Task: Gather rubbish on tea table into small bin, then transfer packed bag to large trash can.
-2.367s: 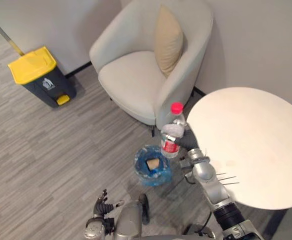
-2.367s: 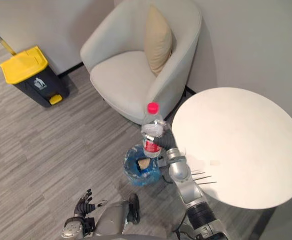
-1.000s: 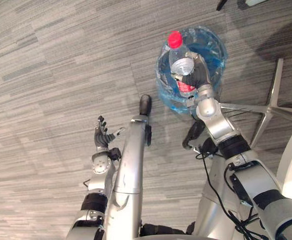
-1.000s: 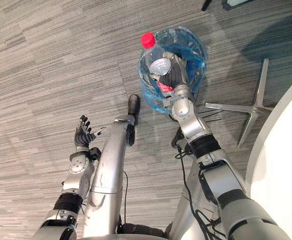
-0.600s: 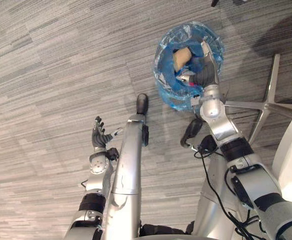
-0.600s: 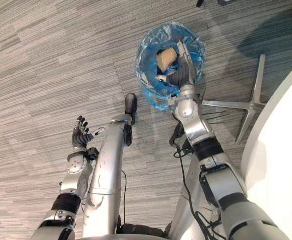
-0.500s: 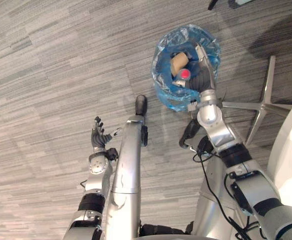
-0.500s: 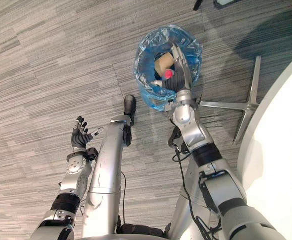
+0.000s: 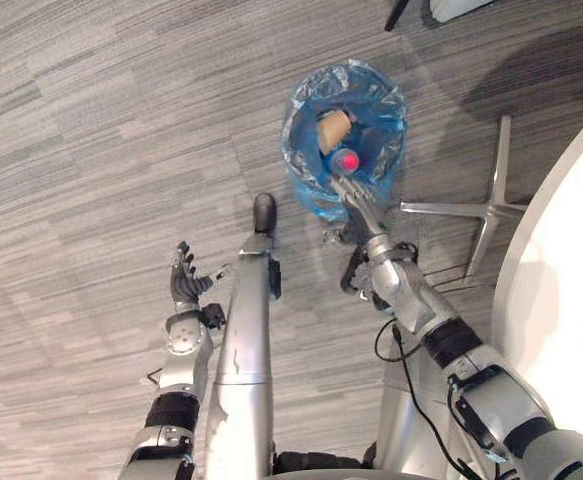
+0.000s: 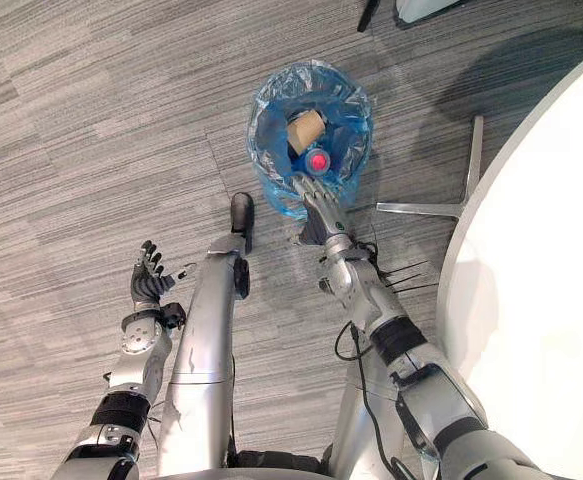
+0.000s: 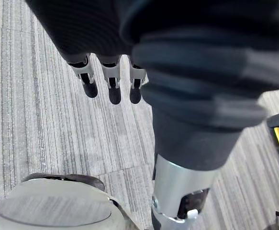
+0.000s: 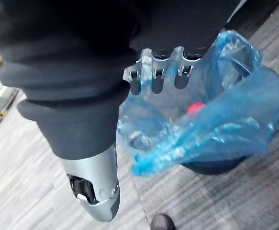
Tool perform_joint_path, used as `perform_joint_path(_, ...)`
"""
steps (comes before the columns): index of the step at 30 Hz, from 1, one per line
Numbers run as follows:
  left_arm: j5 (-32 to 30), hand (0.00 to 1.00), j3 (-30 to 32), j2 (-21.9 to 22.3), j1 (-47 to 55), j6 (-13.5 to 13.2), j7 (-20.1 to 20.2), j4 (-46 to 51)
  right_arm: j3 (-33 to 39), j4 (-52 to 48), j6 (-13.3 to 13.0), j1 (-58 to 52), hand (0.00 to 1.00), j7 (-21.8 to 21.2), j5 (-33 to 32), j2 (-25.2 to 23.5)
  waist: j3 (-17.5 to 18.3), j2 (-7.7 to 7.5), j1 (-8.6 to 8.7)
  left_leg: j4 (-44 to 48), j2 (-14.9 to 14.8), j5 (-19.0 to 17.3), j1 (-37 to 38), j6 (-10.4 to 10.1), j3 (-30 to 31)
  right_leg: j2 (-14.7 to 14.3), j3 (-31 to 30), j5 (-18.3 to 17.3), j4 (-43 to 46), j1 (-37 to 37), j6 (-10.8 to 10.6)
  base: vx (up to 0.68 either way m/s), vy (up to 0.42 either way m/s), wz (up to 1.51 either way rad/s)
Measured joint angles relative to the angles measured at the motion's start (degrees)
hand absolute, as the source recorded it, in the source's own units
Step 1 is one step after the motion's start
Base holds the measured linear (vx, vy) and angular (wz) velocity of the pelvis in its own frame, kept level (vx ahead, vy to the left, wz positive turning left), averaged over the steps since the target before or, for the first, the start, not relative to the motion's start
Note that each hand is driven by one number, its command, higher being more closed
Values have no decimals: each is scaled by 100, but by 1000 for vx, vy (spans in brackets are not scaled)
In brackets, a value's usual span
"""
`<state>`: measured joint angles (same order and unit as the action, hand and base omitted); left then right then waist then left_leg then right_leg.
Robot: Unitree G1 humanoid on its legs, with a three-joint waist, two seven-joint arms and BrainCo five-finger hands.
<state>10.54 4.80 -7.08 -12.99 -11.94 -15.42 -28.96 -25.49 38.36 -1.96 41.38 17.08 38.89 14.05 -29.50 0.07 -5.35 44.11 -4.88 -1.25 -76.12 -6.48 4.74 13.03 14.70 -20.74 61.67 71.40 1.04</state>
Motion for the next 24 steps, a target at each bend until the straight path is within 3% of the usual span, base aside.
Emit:
perform_joint_path(5, 1, 0, -16, 0, -18, -48, 0, -13, -23, 458, 87, 477, 100, -106, -62, -61, 0, 0, -18, 26, 29, 70, -259, 6, 35, 26, 25, 1, 82, 258, 5, -11, 3, 4)
perform_joint_path(8, 16, 0, -40, 9, -38, -49, 11, -19, -15, 425, 83, 564, 100, -85, -428, -10, 0, 0, -11, 112, 93, 84, -330, 17, 97, 98, 67, -28, 204, 296, -12, -20, 6, 13)
perform_joint_path(24, 68, 0, -15, 3, -47, -26, 19, 35, 493, -710, 13, 529, 100, 20, -1181, 62, 2, -1, -61, 166, -5, 126, -384, 62, -30, 114, 69, -40, 261, 325, 24, -29, 12, 1)
